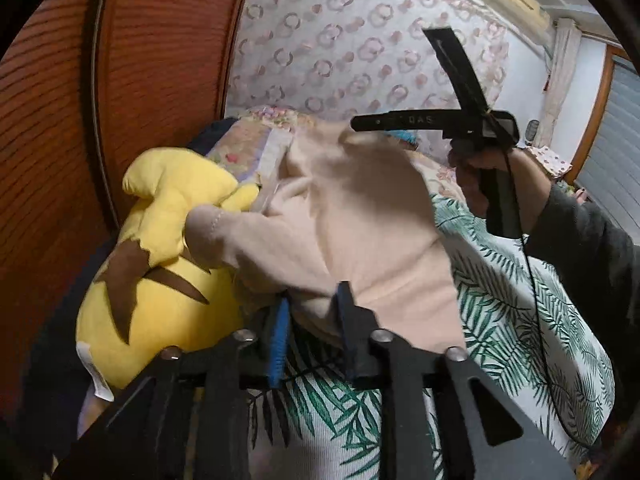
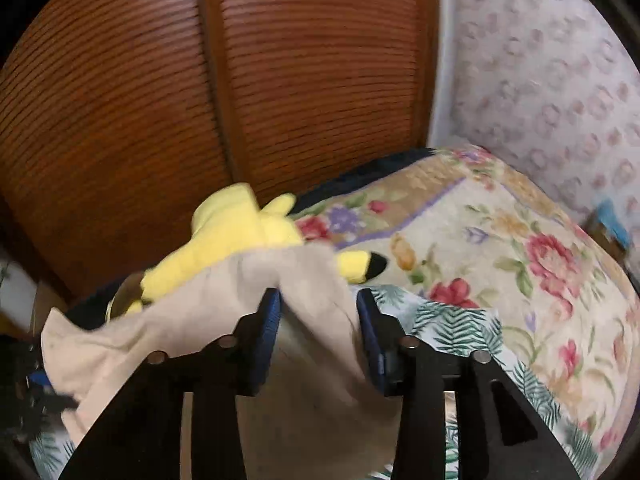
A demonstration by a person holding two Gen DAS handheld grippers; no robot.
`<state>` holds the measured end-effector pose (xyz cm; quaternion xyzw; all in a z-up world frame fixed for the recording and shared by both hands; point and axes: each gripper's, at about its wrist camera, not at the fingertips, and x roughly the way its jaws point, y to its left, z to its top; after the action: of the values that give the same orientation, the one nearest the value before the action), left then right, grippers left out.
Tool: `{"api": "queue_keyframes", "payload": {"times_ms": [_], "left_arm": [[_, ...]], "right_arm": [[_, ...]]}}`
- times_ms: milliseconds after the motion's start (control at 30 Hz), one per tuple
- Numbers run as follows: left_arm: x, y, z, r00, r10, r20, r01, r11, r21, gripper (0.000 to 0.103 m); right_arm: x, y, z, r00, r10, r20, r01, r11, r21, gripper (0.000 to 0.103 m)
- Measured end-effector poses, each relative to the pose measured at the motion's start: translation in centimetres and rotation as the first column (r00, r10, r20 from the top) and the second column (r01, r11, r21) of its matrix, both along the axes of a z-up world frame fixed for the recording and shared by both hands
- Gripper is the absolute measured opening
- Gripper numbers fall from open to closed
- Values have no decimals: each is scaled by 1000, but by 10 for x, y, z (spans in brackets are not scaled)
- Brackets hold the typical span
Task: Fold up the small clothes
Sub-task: 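Carry the T-shirt with both tools beside the yellow plush toy, then lower the T-shirt onto the blanket and open both tools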
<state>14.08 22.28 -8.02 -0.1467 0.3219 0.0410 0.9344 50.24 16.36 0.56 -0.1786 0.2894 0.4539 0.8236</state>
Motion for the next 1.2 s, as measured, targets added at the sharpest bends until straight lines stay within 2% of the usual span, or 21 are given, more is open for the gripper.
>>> {"api": "queue_keyframes", "payload": {"times_ms": [33, 67, 100, 133, 200, 400, 500, 600, 700, 767, 933, 1200], "left_arm": [[-3, 3, 3, 1000, 7, 14, -7, 1000, 6, 44], [-8, 4, 9, 999, 12, 36, -12, 1000, 10, 47], [-7, 5, 15, 999, 16, 51, -17, 1000, 16, 55], [-7, 5, 20, 998, 24, 60, -26, 999, 33, 68], [-4, 4, 27, 997, 18, 74, -24, 997, 69, 82], [37, -6, 17, 999, -50, 7, 49, 993, 103, 82], [50, -14, 1, 996, -68, -52, 74, 991, 109, 82], [56, -19, -10, 994, -69, -88, 79, 989, 124, 82], [56, -19, -11, 993, -65, -99, 76, 990, 119, 82], [55, -22, -7, 994, -57, -97, 70, 989, 131, 82], [50, -29, -1, 994, -60, -88, 72, 986, 148, 82], [35, -50, 21, 996, -83, -33, 88, 980, 180, 82]], "right_arm": [[-1, -6, 4, 1000, -19, 7, 18, 1000, 20, 43], [-5, -13, 7, 999, -31, 14, 30, 999, 38, 43], [-8, -19, 11, 999, -35, 20, 34, 998, 52, 43], [-12, -26, 14, 1000, -29, 12, 28, 998, 62, 43], [-20, -32, 13, 1000, -1, -10, 2, 997, 73, 43], [-31, -44, -19, 998, 27, -60, -27, 1000, 16, 43], [-20, -39, -38, 998, -2, -69, 1, 1000, -14, 43], [-1, -34, -52, 997, -23, -78, 23, 1000, 2, 43], [12, -26, -60, 992, -37, -119, 41, 999, 26, 53], [17, -25, -60, 989, -49, -142, 57, 997, 47, 53], [2, -27, -54, 991, -77, -110, 81, 996, 33, 53], [-67, -70, -17, 991, -124, -47, 127, 990, 64, 53]]}}
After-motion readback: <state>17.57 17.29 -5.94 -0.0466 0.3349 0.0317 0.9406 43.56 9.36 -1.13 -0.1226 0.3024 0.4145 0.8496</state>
